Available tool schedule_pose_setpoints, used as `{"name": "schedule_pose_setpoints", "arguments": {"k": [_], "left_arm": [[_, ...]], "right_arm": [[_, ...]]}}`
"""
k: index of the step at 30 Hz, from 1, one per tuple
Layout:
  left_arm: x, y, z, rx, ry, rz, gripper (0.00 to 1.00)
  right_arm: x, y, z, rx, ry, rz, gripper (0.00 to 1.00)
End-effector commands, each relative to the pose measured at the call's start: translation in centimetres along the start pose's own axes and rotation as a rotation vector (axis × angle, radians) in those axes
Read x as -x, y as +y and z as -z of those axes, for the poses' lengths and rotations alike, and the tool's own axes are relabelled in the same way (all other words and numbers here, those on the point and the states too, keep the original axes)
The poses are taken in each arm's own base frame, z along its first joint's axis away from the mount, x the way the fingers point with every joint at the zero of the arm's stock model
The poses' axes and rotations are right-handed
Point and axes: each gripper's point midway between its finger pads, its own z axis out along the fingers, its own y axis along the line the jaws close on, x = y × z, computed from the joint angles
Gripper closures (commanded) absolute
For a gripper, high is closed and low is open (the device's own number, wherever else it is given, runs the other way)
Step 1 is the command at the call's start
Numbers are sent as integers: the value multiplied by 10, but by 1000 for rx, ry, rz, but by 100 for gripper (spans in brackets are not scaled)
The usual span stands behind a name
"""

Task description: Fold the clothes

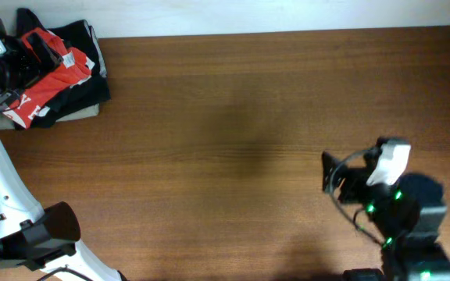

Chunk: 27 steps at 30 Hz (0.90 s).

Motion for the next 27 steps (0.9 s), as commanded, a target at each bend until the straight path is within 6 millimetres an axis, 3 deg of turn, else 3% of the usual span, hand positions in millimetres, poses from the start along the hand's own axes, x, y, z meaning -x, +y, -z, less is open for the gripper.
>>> {"name": "schedule_pose_setpoints", "arguments": {"k": [1, 4, 7, 14, 21, 27], "left_arm": [[1, -3, 8, -11, -20, -10, 1], [1, -3, 8, -11, -20, -11, 1], [1, -3, 8, -11, -20, -11, 1], [1, -3, 8, -11, -20, -11, 1], [1, -3, 8, -11, -20, -11, 1], [1, -3, 8, -11, -20, -11, 1]], "right_arm": [[-34, 3, -5, 85, -66, 15, 1], [-67, -6, -12, 99, -109, 26, 1], [-82, -10, -16, 109, -135, 33, 1], [-67, -12, -21, 125, -341, 109, 1], [-65, -39, -22, -37, -355, 138, 1], [-65, -34, -22, -15, -353, 170, 1]]}}
